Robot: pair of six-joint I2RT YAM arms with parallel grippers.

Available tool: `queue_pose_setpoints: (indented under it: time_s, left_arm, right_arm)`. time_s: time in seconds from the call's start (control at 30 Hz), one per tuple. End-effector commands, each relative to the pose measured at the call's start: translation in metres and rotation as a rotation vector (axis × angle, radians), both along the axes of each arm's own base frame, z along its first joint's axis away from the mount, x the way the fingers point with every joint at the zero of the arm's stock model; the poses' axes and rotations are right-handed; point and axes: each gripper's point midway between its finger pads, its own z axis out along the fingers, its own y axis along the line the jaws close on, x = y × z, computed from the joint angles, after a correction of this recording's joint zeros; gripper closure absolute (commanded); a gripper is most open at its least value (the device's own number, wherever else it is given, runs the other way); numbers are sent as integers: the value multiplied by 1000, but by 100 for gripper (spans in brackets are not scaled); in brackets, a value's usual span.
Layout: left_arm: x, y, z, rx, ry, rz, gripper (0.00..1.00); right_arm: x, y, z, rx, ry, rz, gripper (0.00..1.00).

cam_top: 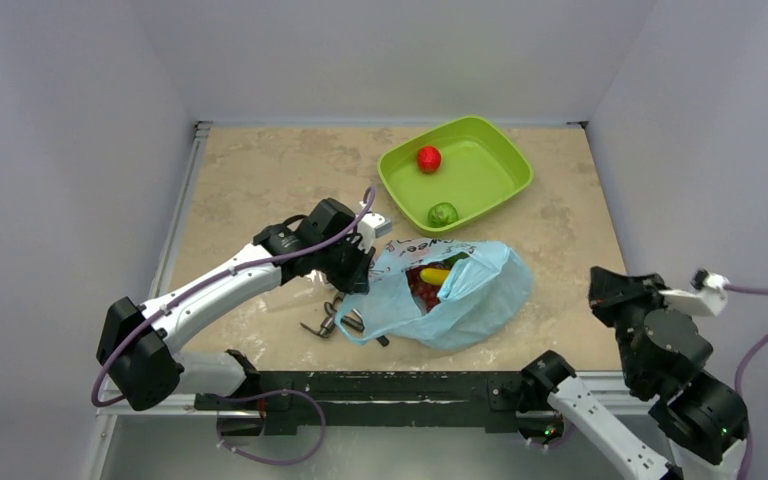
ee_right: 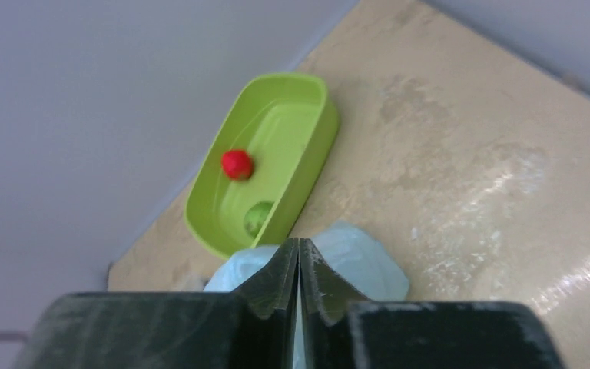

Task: Take the fake fruits out of the plastic bag
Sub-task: Adjust the plastic bag at the center of the board.

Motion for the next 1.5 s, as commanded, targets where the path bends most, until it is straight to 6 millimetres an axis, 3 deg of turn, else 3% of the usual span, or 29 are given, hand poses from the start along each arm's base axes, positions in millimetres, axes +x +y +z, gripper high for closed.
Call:
queue_pose_setpoints:
  time_s: [0.0,0.13,0.23,0.4,0.47,0.53,0.6,0.7,0.8,0.93,1.1,1.2,1.3,1.43,1.47]
  left_arm:
    - [-7,-9,9,-68,6,-48,100]
    - [-8,-12,11,-84,2,-62,100]
    - [-8,-12,10,-83,1,-63,100]
    - [-7,-12,10,-82,-4,-63,100]
    - [-6,-12,9,-81,-8,-63,100]
    - [-5,-12,9,-80,-10,-61,100]
    - [-5,-11,7,-71,-8,-56,100]
    - [-4,-9,5,-57,-10,-50,100]
    - [-3,-9,5,-52,-10,-46,100]
    - [-3,-7,1,-23,14,-43,100]
    - [-4,-7,-2,-12,29,-46,100]
    - [-5,-8,-3,-14,38,-51,100]
    - [-6,-8,-5,-13,47,-57,100]
    - [-7,-8,-5,-11,49,-57,100]
    - [-7,-8,-5,-12,48,-58,100]
  right_arm:
    - [38,98,33,-212,-63,505,81]
    - [46,180,43,-280,-83,916,62]
    - [50,233,33,-215,-90,1149,61]
    - [49,295,3,-185,-58,1277,61]
    - [43,323,-19,-204,-1,1317,59]
    - [45,338,-49,-236,93,1297,61]
    - [54,335,-73,-237,153,1212,76]
    - [65,318,-94,-185,136,1078,84]
    - [61,306,-148,-161,225,1029,100]
    - [34,316,-205,-57,333,1111,100]
    - [5,321,-244,-29,404,1158,100]
    - [7,319,-245,-104,432,1128,100]
    - [22,312,-221,-129,387,1051,99]
    - [36,289,-195,-189,354,937,87]
    - [41,284,-189,-210,330,911,80]
